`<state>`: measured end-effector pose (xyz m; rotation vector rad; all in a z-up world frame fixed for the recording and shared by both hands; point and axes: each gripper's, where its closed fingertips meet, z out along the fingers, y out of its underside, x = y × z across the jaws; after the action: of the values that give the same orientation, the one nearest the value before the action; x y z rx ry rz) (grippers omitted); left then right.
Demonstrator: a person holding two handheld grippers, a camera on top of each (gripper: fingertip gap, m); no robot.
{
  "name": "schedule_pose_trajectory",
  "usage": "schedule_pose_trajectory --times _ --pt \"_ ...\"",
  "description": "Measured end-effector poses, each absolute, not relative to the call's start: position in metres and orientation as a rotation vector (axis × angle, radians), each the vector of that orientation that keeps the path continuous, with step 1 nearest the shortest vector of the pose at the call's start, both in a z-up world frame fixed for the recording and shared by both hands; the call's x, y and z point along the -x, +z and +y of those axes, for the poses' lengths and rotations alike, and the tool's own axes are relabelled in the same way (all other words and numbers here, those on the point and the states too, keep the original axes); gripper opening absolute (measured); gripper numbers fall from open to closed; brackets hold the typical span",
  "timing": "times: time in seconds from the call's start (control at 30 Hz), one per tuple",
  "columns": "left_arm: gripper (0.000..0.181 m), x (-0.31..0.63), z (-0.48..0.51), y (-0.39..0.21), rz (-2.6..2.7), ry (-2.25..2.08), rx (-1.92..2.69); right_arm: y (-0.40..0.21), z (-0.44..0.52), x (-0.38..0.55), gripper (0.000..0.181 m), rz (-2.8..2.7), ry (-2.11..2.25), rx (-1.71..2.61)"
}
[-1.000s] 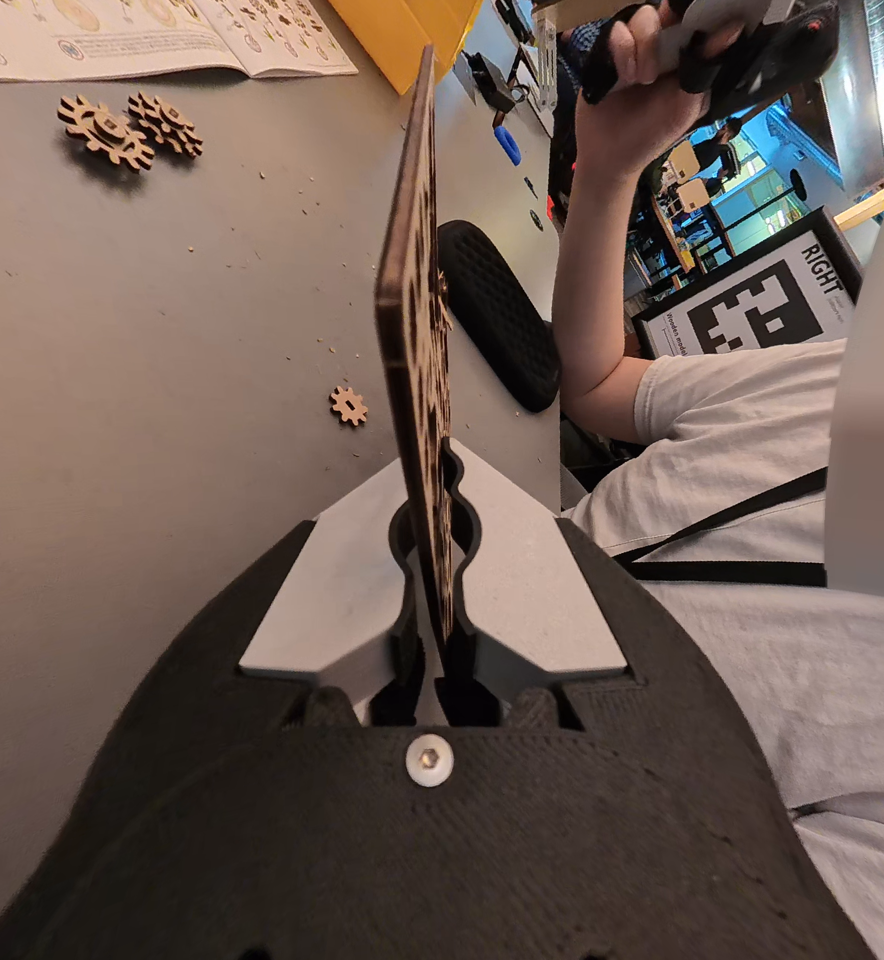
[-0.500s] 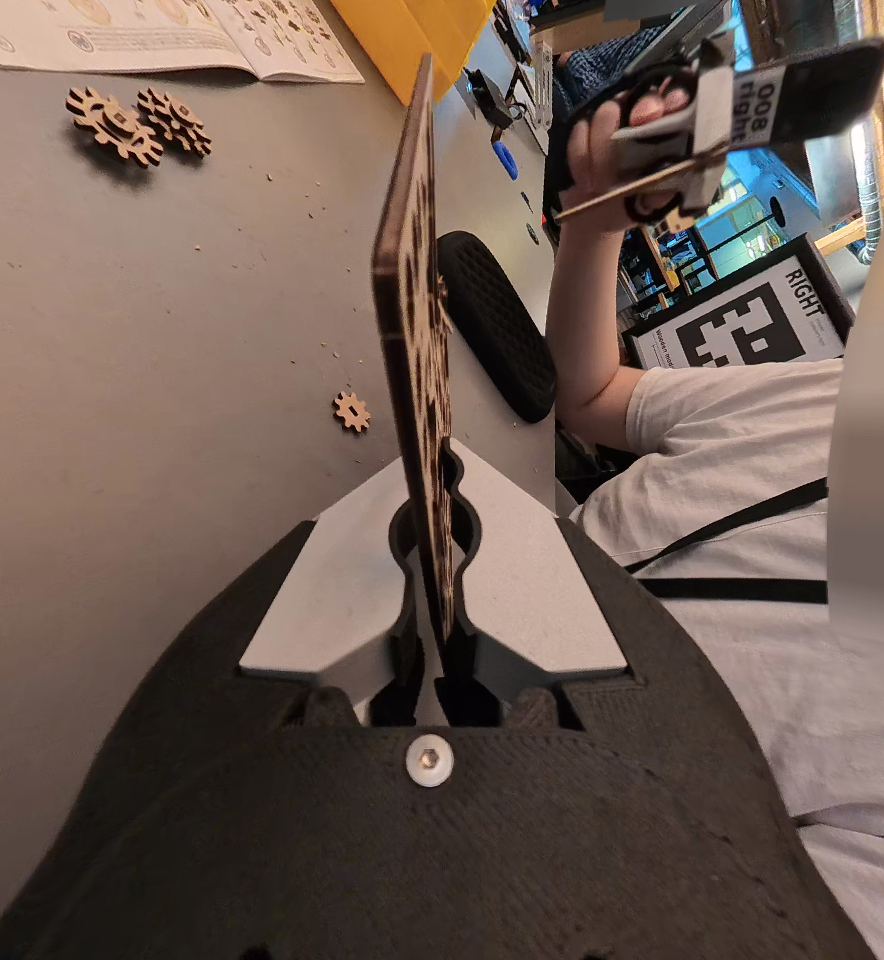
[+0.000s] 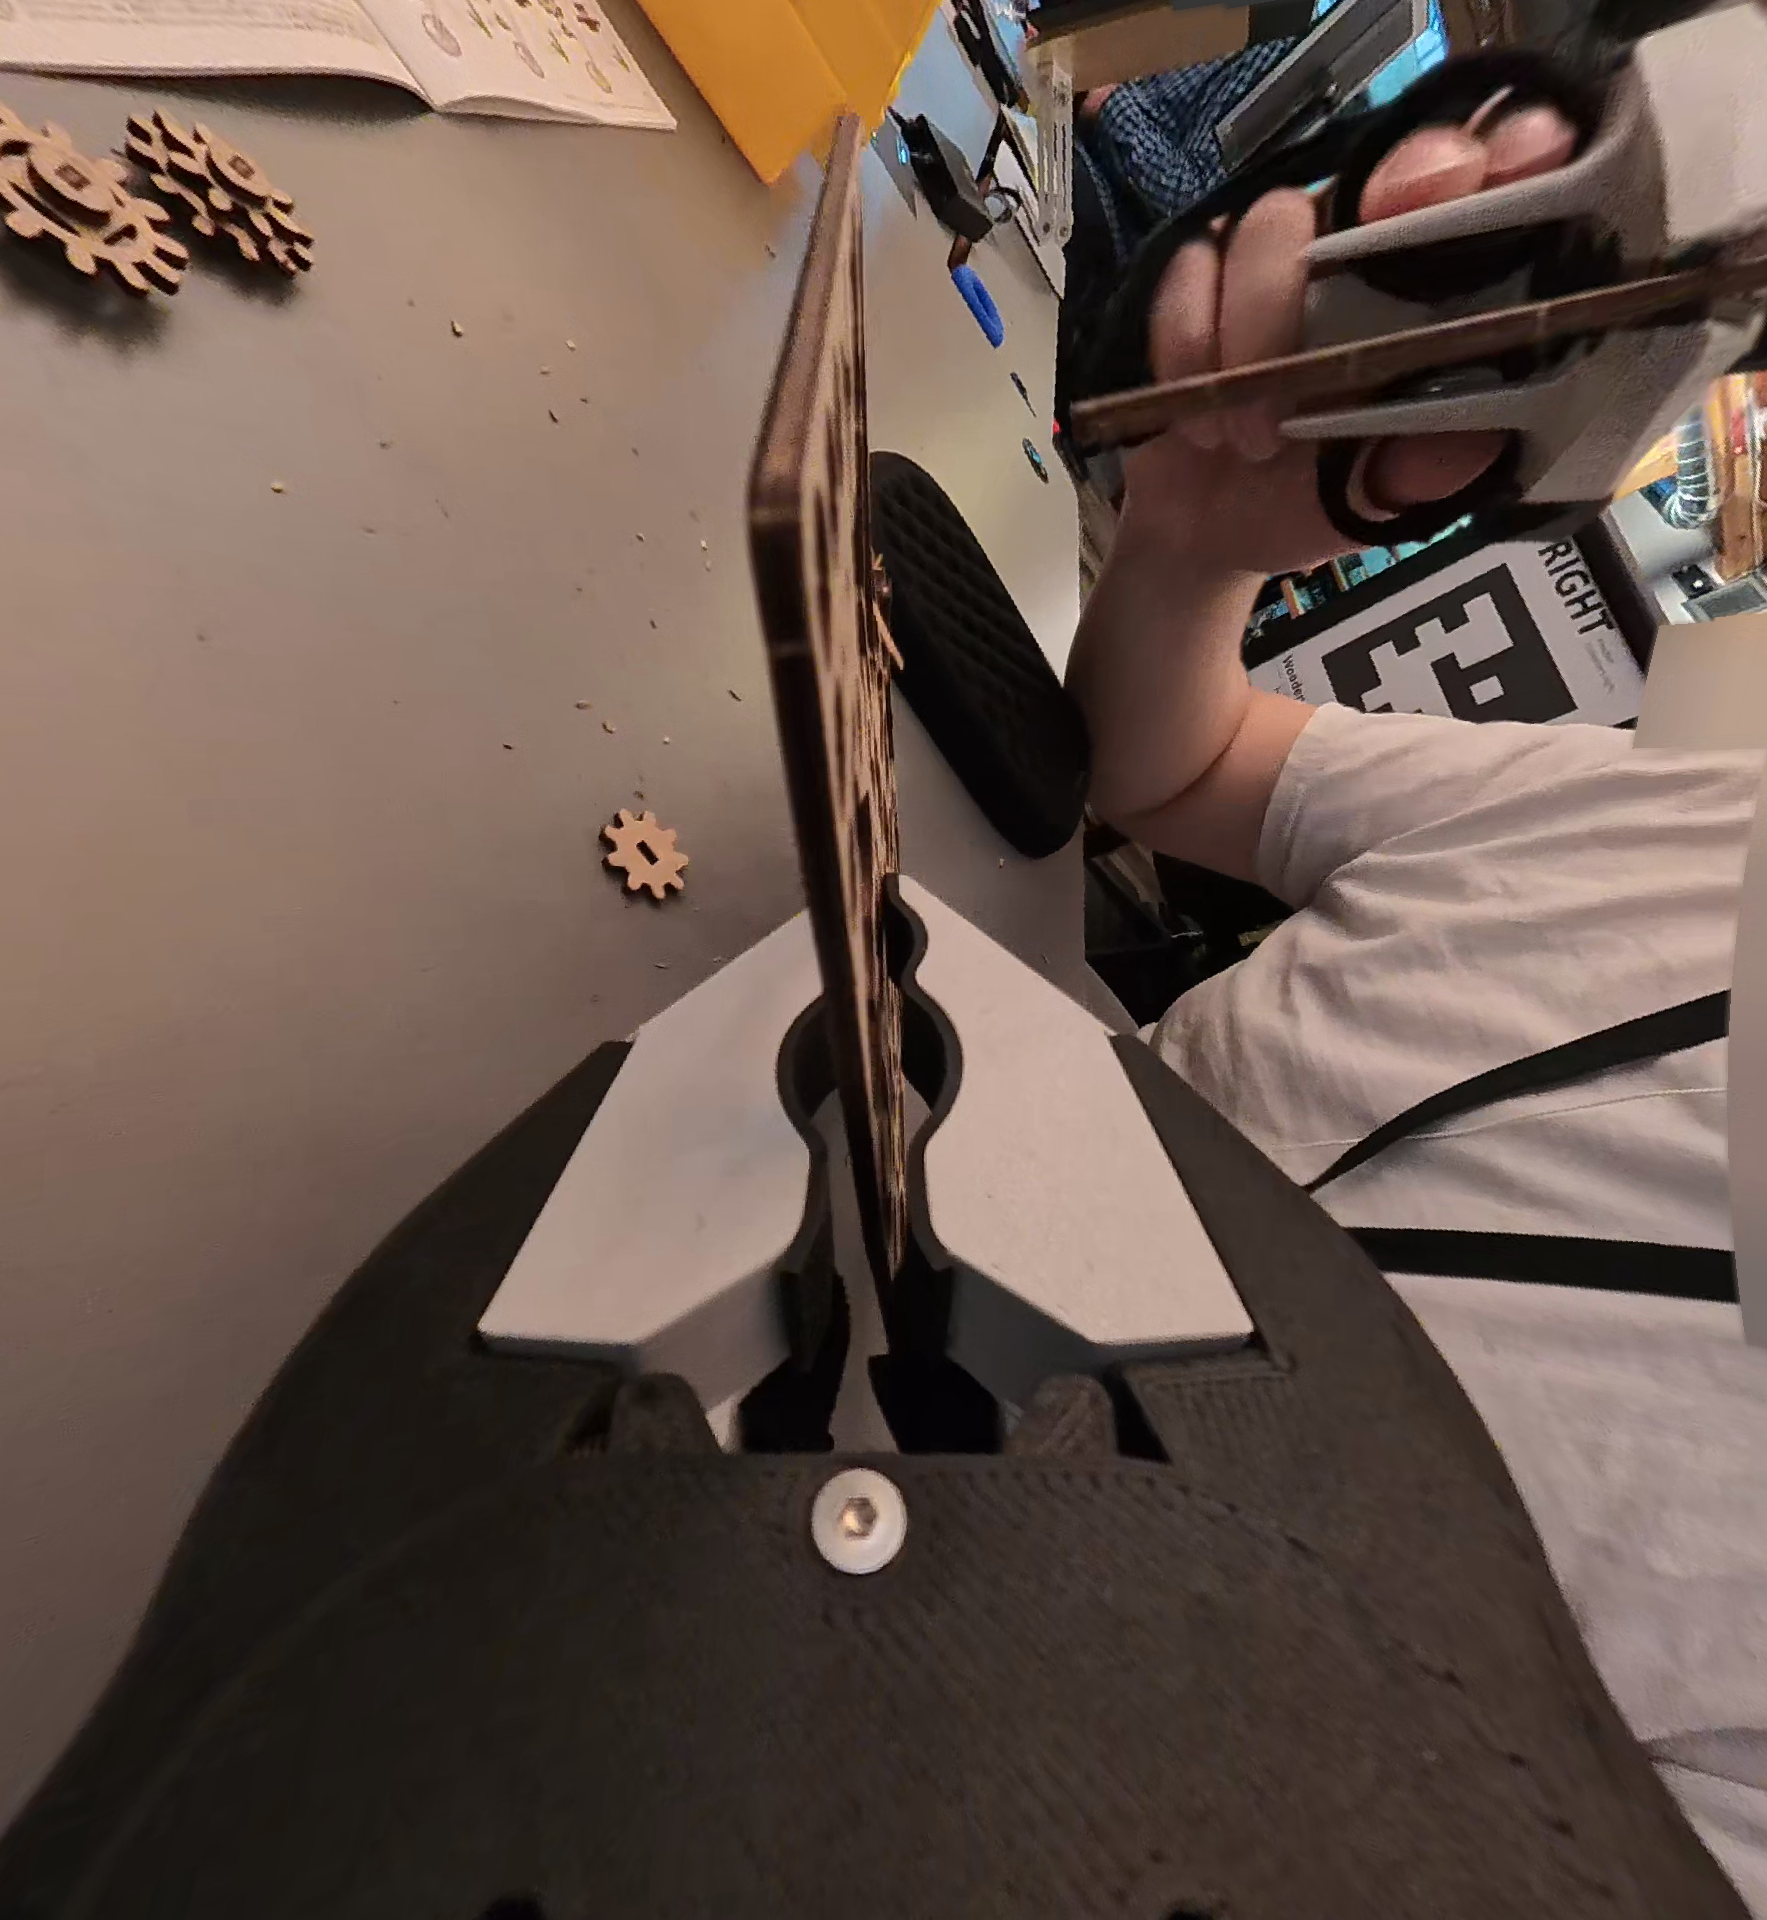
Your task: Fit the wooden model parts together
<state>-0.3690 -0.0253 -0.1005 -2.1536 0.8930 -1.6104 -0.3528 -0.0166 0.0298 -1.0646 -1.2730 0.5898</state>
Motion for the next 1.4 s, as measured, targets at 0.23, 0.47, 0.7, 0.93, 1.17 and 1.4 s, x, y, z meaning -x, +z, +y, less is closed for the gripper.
schedule_pose_trajectory --times 0.23,0.47,0.7,0.93,1.17,1.4 --pt "0.001 0.368 -0.027 -0.1 0.91 -1.606 2.149 0.013 -0.012 0.371 0.002 -1.366 0.543 1.1" --pt "0.003 0.368 -0.027 -0.102 0.935 -1.55 2.156 0.006 -0.01 0.379 0.002 -1.444 0.445 1.133" --pt "0.003 0.368 -0.028 -0.103 0.954 -1.512 2.166 0.013 -0.001 0.396 0.002 -1.604 0.346 1.366" --pt "0.003 0.366 -0.029 -0.084 0.862 -1.705 2.078 0.024 0.008 0.401 0.002 -1.486 0.442 1.429" --pt "0.003 0.365 -0.028 -0.082 0.833 -1.735 2.071 0.017 0.006 0.39 0.003 -1.528 0.416 1.31" --pt "0.001 0.362 -0.033 -0.092 0.966 -1.575 2.093 0.012 -0.001 0.383 0.002 -1.708 0.359 1.273"
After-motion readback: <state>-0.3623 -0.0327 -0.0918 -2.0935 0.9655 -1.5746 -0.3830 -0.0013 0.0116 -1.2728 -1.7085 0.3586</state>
